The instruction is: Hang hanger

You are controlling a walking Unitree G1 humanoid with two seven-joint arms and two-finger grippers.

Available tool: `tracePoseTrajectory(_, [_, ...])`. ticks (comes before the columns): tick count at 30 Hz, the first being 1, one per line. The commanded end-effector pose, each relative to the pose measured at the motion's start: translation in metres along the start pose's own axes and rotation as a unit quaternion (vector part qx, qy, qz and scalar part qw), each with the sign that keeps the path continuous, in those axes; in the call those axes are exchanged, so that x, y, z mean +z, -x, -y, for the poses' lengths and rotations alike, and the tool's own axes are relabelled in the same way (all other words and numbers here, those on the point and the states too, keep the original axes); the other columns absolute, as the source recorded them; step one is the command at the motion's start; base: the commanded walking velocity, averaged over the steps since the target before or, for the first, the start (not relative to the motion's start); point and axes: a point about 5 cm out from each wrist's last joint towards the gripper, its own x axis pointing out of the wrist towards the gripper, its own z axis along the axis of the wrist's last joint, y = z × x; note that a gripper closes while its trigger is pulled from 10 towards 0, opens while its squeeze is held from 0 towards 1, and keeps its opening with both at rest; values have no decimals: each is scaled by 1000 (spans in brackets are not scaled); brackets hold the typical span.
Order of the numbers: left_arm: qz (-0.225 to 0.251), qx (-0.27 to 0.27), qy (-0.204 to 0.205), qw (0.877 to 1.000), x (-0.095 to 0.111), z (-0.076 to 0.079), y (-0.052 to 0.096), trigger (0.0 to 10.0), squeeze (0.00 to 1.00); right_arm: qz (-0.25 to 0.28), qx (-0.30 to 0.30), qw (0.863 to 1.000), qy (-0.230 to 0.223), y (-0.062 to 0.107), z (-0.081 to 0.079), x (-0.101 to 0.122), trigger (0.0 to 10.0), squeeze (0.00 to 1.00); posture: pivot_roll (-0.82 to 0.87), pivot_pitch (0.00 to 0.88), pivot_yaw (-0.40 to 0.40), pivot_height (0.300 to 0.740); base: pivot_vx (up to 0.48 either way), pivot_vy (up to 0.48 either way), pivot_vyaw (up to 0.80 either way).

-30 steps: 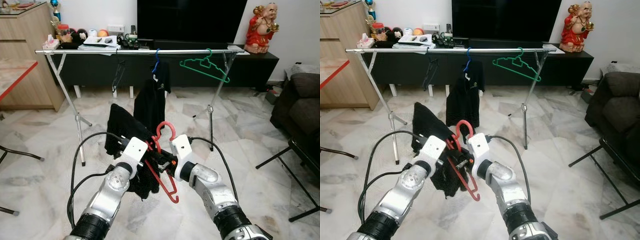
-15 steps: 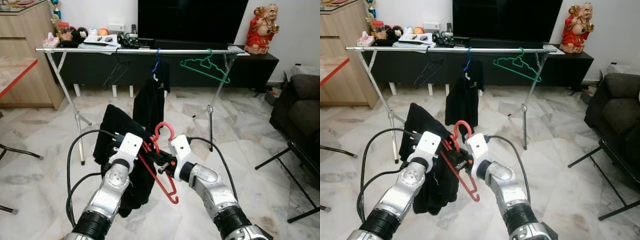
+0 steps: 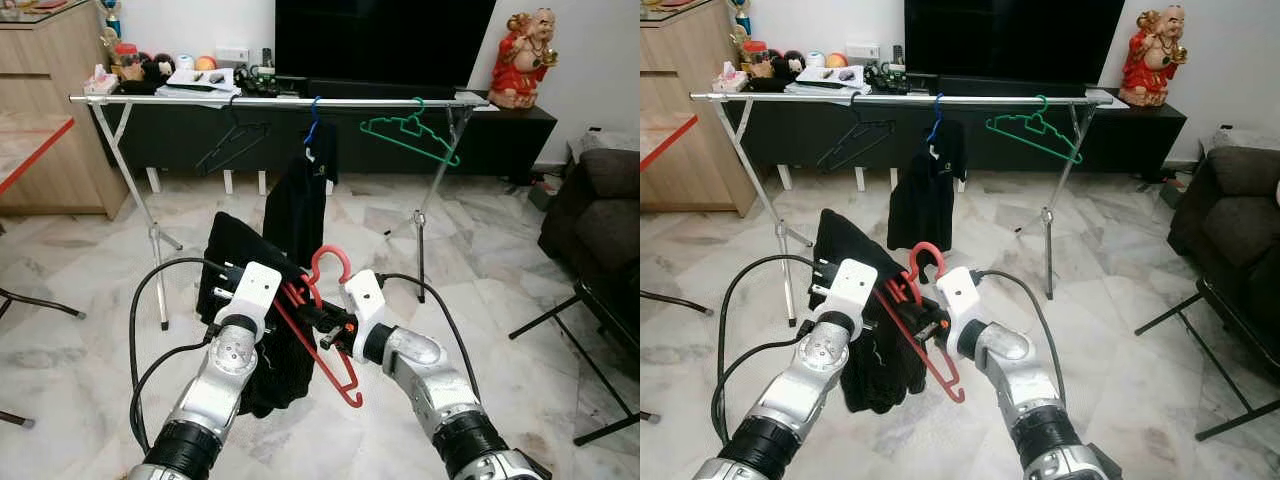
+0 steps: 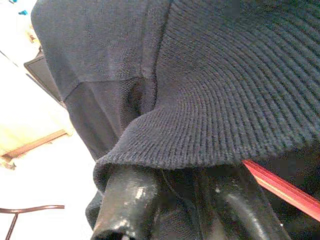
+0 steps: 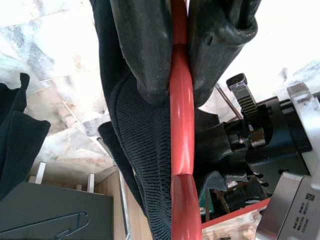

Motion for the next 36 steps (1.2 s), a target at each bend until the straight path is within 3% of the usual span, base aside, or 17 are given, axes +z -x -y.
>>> tracePoseTrajectory(1, [5,12,4,1000,3,-4,-3,0,0,12,4,1000,15,1,1,8,0,0,8,0,-96,740,0,0,0])
tracePoseTrajectory(9, [7,29,3,1000,3,-11,-5,0,0,-9,28,999,38,5,-2,4,0,0,8,0,-100,740,0,0,0])
tracePoseTrajectory(11, [4,42,2,999,1,-17,-6,0,0,-33,33,996,74,11,2,1,0,0,9,0,-102,740,0,0,0])
tracePoseTrajectory(16, [3,50,0,999,0,-22,-6,0,0,-42,24,995,86,18,10,2,0,0,6,0,-103,740,0,0,0])
tracePoseTrajectory(18, [0,61,-1,998,-2,-26,-6,0,0,-58,0,993,105,32,27,4,0,0,6,0,-105,740,0,0,0])
tracePoseTrajectory(22, [0,65,0,998,-3,-28,-6,0,0,-72,-19,991,115,43,39,3,0,0,6,0,-105,740,0,0,0])
tracePoseTrajectory(36, [1,79,-1,997,-3,-34,-7,0,0,-145,-6,974,173,89,63,-10,0,0,5,0,-106,740,0,0,0])
